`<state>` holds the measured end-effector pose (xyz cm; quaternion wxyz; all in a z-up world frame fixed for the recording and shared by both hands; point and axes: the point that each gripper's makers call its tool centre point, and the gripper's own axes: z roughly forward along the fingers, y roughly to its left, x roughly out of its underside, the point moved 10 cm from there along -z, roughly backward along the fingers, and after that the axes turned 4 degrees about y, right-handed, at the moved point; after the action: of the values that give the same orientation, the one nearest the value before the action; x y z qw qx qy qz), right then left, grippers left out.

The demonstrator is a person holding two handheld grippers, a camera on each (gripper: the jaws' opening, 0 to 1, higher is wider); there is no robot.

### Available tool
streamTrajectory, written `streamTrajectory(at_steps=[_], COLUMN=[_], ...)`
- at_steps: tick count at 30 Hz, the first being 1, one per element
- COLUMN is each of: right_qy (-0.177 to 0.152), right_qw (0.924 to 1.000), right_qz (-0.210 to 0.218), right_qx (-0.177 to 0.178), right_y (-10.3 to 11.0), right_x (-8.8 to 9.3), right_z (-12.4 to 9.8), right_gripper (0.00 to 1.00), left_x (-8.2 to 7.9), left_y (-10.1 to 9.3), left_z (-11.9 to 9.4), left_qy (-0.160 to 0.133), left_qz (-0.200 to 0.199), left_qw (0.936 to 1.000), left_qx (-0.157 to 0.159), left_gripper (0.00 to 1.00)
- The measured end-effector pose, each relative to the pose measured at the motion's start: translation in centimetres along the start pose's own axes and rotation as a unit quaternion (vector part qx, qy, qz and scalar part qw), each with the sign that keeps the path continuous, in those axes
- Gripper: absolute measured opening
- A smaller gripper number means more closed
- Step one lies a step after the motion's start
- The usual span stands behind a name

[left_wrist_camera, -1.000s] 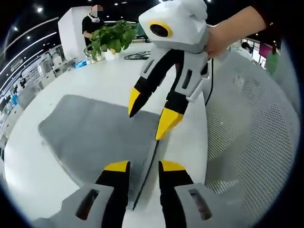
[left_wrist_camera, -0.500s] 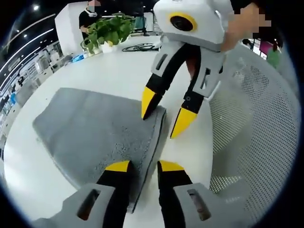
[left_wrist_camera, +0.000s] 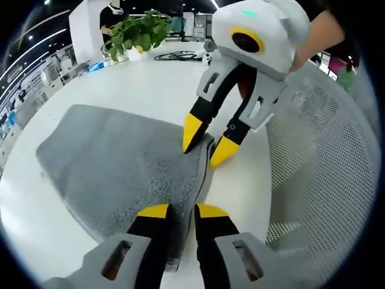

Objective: Fold the towel on the table until its edges align and the towel forms a compact rectangular stack.

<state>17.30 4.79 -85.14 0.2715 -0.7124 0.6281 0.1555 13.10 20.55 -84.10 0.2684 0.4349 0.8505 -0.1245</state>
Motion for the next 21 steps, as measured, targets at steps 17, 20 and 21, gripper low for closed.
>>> streamTrajectory(at_steps=[17,20,21], right_qy=[-0.007,-0.008,-0.008], right_qw=[0.9852,0.9799,0.9786], right_qz=[0.170,0.198,0.204], right_qx=[-0.017,-0.023,-0.023], right_y=[-1.0,-1.3,-1.4], right_x=[-0.2,-0.3,-0.4], right_z=[-0.8,-0.9,-1.1], right_gripper=[0.04,0.04,0.04], left_x=[-0.1,-0.2,-0.3], left_y=[0.1,-0.6,-0.8], left_z=[0.2,0.2,0.1], left_qy=[0.004,0.015,0.013], left_qz=[0.075,0.116,0.113], left_qw=[0.9972,0.9929,0.9932], left_qx=[-0.004,-0.019,-0.025], left_gripper=[0.15,0.17,0.17])
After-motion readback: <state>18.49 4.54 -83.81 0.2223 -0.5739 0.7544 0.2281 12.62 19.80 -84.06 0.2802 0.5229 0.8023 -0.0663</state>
